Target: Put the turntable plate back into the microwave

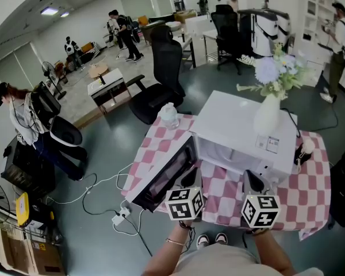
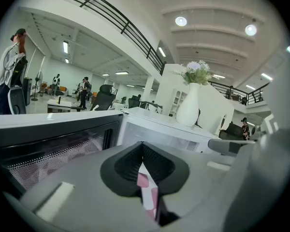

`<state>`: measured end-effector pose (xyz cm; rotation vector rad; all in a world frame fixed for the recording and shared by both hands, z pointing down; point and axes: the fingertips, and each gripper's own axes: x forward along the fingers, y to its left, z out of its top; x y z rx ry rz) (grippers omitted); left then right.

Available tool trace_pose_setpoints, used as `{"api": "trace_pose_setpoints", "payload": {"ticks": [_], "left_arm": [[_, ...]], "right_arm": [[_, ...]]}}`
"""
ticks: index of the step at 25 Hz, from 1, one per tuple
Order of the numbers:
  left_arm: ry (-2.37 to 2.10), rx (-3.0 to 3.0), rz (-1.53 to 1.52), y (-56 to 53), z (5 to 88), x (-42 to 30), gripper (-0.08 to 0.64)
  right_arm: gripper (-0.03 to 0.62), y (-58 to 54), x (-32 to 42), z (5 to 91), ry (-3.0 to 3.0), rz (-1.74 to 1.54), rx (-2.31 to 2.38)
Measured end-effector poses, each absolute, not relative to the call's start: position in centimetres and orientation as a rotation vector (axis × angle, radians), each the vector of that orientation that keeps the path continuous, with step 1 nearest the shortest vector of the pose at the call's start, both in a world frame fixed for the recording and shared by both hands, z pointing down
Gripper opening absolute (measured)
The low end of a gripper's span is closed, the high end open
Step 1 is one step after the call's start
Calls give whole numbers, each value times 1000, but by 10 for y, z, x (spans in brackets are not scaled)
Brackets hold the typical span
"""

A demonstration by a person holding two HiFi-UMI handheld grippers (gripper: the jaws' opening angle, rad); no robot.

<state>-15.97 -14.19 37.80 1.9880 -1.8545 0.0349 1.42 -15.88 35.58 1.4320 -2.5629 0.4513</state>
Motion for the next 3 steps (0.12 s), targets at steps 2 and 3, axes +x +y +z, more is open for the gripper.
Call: {"api": "trace_pose_setpoints", "payload": {"ticks": [2, 3], "left_arm": [[-1845, 1995, 29, -141, 378, -158, -3], [-1840, 1999, 26, -141, 377, -157, -3]], "right_arm": [[9, -158, 15, 356, -2562, 453, 1435], [8, -157, 15, 356, -2562, 454, 1436]]}}
